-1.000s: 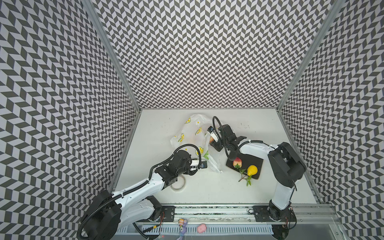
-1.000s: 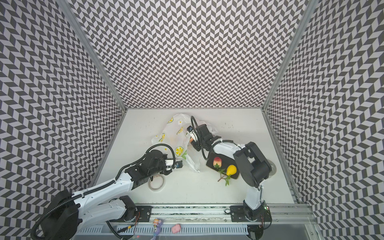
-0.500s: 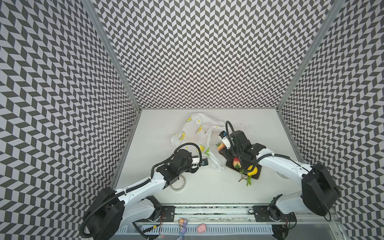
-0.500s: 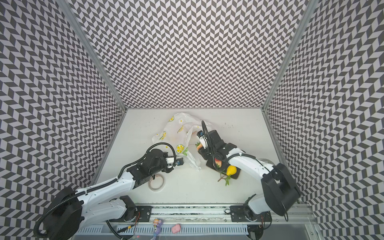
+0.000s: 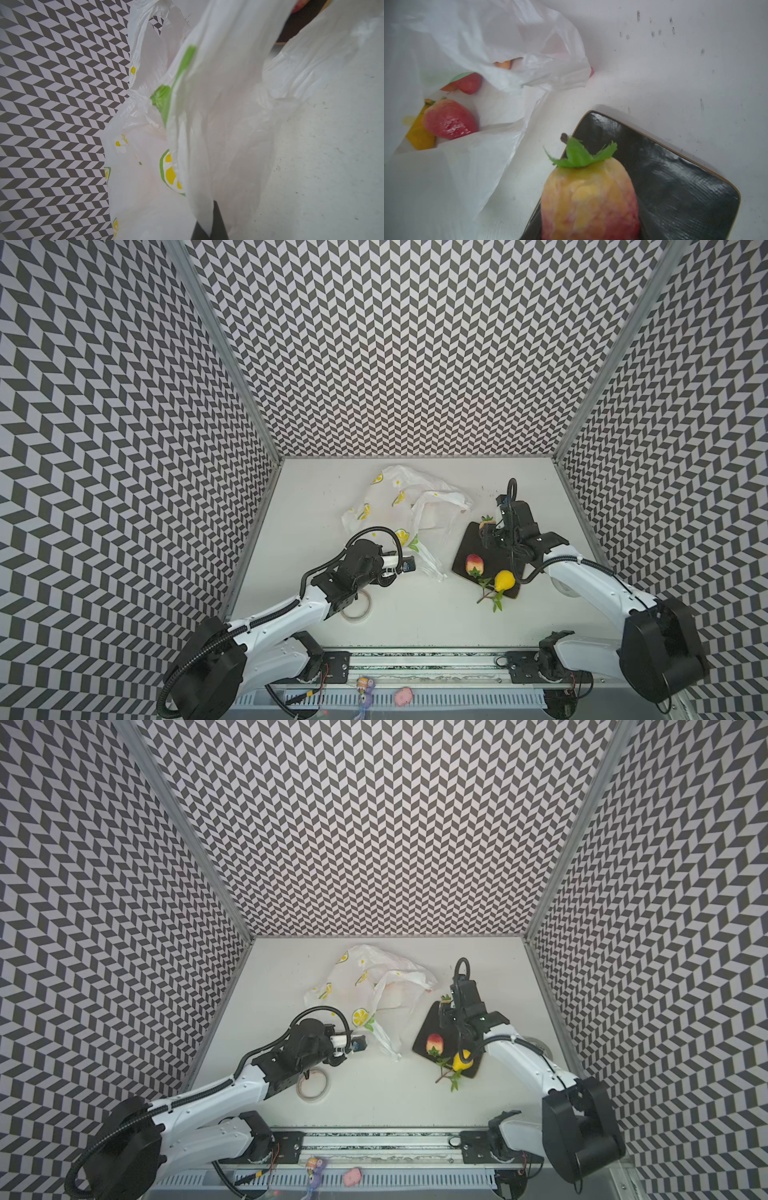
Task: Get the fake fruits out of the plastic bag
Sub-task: 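Carry the pink-yellow strawberry onto the black mat and release it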
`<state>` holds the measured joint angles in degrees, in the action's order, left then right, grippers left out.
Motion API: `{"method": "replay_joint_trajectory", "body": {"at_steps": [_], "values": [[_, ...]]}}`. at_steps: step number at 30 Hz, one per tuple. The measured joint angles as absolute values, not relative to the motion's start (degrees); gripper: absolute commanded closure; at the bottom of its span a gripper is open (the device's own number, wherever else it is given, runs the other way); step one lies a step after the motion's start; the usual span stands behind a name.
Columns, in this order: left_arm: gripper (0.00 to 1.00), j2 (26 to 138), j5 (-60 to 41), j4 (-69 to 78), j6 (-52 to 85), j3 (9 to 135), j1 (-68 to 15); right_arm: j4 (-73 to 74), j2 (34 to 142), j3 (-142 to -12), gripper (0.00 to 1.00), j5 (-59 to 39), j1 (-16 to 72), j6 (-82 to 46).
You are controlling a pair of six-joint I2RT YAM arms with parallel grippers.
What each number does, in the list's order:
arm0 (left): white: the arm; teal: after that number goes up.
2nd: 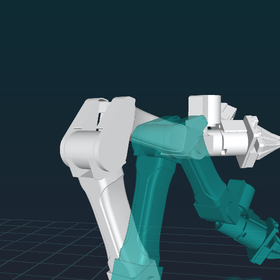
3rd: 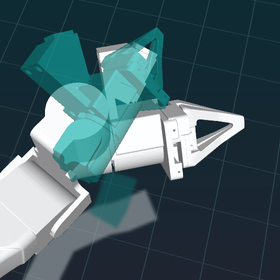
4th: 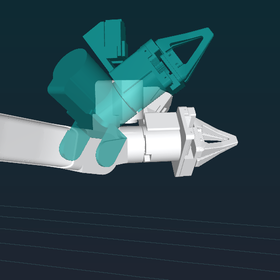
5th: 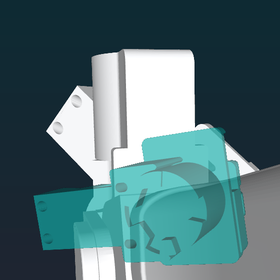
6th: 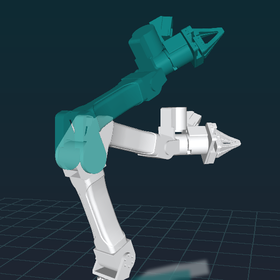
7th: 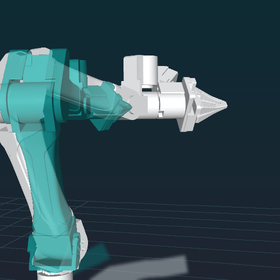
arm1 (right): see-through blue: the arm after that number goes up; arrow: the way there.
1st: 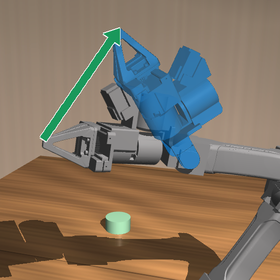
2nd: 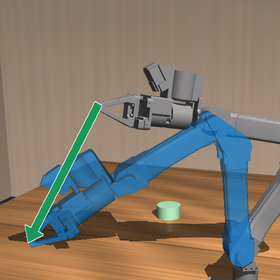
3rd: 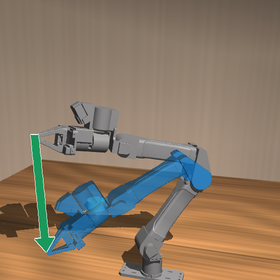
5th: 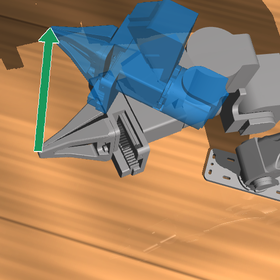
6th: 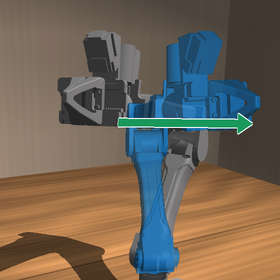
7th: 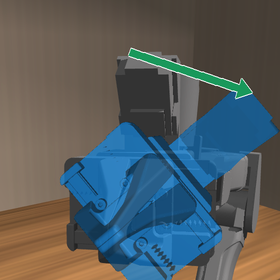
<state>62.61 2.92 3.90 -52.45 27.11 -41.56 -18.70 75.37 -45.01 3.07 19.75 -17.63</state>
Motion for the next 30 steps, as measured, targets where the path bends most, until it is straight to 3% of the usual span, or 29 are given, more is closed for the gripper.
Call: {"method": "replay_joint_trajectory", "body": {"at_steps": [7,16,23,30], "values": [[1.0,62.6,2.9,3.9,-52.5,27.1,-41.6,-10.7,86.4,-45.3,0.62,3.3,19.1,-18.6],[1.0,62.6,2.3,3.8,-52.4,27.1,-41.6,-3.7,93.0,-45.3,0.57,3.7,18.9,-20.6],[1.0,62.6,2.3,3.8,-52.4,27.1,-41.6,-2.0,93.7,-45.3,0.31,4.8,18.9,-21.8],[1.0,62.3,2.3,3.8,-52.4,27.1,-41.5,-3.0,90.5,-45.1,0.23,5.4,18.9,-22.3]]}}
